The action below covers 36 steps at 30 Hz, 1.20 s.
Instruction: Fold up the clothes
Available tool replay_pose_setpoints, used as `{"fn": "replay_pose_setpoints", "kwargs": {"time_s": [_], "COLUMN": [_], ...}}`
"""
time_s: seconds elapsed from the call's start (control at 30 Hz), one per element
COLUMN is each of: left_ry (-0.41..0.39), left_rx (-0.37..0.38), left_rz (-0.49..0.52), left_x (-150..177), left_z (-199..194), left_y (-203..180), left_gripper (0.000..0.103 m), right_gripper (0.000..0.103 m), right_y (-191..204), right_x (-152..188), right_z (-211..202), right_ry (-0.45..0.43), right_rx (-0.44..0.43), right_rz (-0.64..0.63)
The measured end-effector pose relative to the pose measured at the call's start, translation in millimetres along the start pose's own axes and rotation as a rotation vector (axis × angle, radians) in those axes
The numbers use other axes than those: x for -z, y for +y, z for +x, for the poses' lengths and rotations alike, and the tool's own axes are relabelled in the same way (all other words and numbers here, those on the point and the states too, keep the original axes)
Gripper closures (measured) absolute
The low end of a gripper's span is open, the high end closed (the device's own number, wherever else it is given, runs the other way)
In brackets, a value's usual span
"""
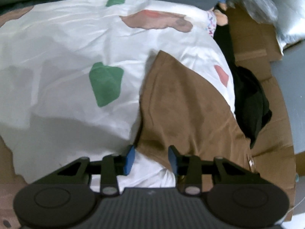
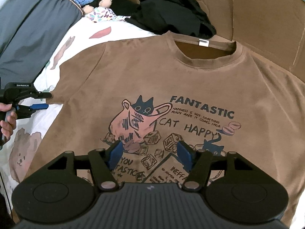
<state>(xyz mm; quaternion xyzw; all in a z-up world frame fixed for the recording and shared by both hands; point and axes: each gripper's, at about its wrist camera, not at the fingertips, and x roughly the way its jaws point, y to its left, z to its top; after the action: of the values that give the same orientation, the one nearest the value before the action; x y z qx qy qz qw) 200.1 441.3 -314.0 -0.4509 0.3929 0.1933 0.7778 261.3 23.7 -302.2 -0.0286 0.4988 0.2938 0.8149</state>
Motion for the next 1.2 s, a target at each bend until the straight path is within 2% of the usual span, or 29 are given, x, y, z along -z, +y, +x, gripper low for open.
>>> {"fn": "replay_pose_setpoints", "kwargs": {"time_s": [0.3, 0.37, 0.4, 0.47, 0.9, 1.2], "left_ry": [-0.001, -0.005, -0.007, -0.009, -0.025, -0.024], "left_rx": [-0.027, -0.037, -0.042, -0.056, 0.004, 0.058], "left_rz": [0.003, 0.022, 0.027, 0.039, 0.026, 0.020], "left_x": [-1.6, -3.0, -3.3, -5.3, -18.3, -17.7], "left_z": [6.9, 9.6, 9.8, 9.8, -6.2, -11.2], "left_y": [-1.9, -5.5, -6.4, -7.2, 10.4, 16.6], "left_gripper": [0.060, 0.063, 0.065, 0.090, 0.093, 0.094], "right_gripper": [0.035, 0.035, 0.035, 0.035, 0.035, 0.041], "right_y": [13.7, 17.5, 18.9, 21.6, 46.7, 82.4], "right_x": [-6.1, -6.8, -7.0, -8.1, -21.4, -43.4], "right_z": [3.4, 3.2, 3.2, 3.5, 25.3, 51.0], "right_ry": [-0.015, -0.017, -0.017, -0.017, -0.018, -0.026], "right_rx": [-0.025, -0.032, -0.035, -0.040, -0.052, -0.065], "right_rz": [-0.008, -0.014, -0.016, -0.018, -0.014, -0.019]}}
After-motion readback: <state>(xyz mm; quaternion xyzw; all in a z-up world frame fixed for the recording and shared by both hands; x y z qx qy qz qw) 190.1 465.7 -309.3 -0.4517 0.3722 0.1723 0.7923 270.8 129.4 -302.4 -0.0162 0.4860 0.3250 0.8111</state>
